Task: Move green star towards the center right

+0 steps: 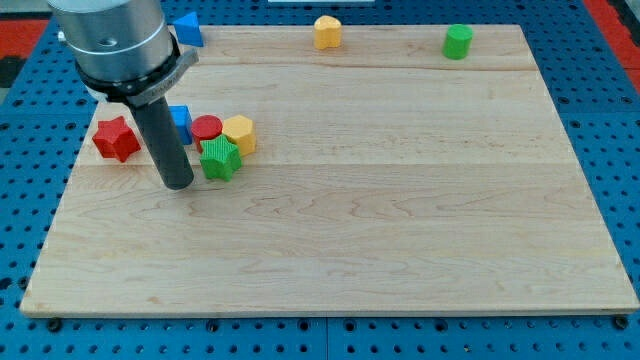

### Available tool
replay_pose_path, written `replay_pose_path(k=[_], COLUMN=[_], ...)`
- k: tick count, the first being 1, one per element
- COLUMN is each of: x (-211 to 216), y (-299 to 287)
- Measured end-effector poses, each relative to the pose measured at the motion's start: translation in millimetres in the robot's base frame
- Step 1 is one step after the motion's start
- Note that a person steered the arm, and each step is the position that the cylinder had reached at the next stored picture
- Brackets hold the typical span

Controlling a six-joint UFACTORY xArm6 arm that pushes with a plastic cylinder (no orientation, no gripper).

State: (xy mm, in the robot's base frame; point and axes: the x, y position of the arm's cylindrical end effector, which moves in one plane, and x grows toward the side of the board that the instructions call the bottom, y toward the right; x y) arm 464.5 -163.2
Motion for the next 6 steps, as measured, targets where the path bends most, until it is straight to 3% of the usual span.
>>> replay_pose_path(k=[1, 2, 4, 5, 6], x=[-29, -36, -36, -28, 33], y=[20, 76, 280, 337, 214])
